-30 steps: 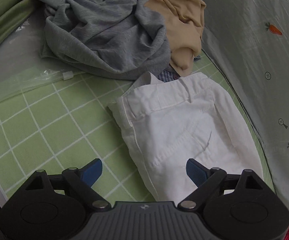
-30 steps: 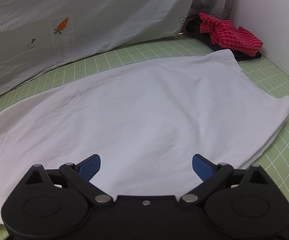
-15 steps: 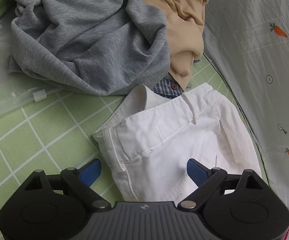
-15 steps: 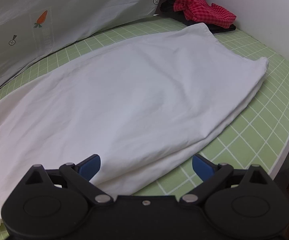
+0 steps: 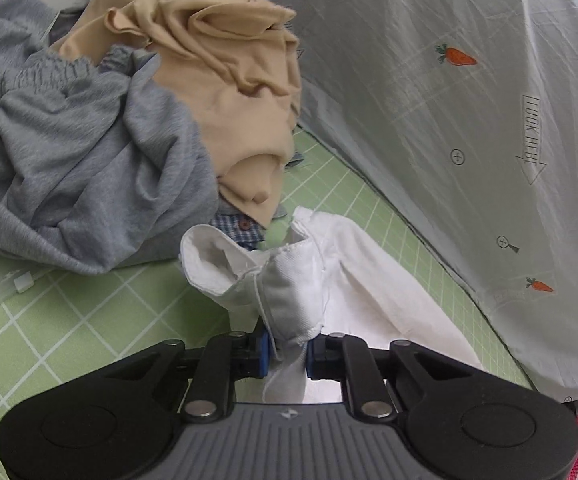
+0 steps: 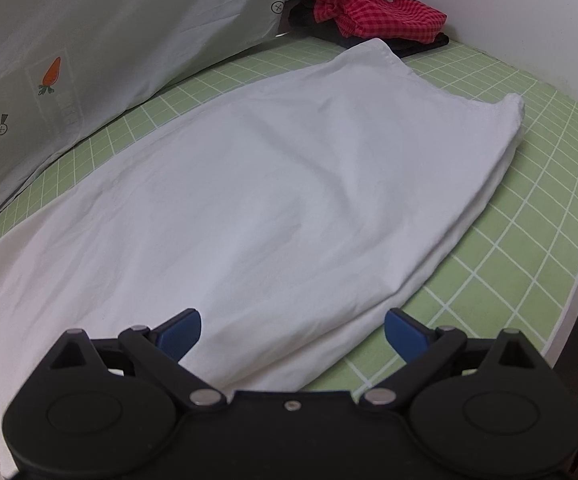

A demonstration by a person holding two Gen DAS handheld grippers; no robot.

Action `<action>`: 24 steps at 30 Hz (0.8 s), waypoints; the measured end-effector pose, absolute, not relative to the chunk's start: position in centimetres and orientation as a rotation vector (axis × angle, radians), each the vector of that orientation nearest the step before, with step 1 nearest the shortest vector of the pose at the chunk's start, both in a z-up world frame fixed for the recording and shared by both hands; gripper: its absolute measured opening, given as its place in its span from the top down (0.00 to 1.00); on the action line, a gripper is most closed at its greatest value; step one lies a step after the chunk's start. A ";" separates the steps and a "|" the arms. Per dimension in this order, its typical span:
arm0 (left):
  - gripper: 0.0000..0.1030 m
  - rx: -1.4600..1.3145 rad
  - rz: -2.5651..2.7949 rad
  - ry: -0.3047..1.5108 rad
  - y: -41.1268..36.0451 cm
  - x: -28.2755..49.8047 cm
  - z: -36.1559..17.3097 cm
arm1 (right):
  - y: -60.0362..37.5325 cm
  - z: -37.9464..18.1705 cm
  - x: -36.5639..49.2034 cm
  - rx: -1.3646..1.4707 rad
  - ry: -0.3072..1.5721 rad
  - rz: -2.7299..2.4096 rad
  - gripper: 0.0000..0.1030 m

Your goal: Fold clothes

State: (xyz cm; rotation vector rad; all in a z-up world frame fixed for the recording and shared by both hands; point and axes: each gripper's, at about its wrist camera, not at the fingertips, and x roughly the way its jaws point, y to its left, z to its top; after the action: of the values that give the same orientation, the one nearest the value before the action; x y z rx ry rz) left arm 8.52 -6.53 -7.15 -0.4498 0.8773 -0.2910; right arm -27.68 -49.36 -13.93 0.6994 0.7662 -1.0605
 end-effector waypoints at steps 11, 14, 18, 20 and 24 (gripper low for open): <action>0.85 -0.286 -0.468 0.752 -20.0 2.8 -1.4 | -56.2 -13.5 -31.3 0.731 0.732 -0.995 0.04; 0.85 -0.231 -0.502 0.765 -23.8 0.7 -2.0 | -58.5 -12.7 -32.6 0.695 0.733 -0.981 0.04; 0.86 -0.166 -0.525 0.798 -28.3 -2.3 -3.7 | -61.8 -12.4 -34.6 0.673 0.749 -0.970 0.04; 0.87 -0.132 -0.526 0.825 -30.3 -3.6 -5.0 | -63.6 -12.5 -35.4 0.659 0.762 -0.969 0.04; 0.87 -0.071 -0.511 0.900 -33.8 -5.9 -8.2 | -66.7 -12.7 -36.4 0.619 0.796 -0.957 0.04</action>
State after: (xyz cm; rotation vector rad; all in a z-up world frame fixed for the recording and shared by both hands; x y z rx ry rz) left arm -5.92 -33.82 -8.22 -0.0709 0.8998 -0.5106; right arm -36.43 -66.65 -12.73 0.6186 0.7964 -0.9574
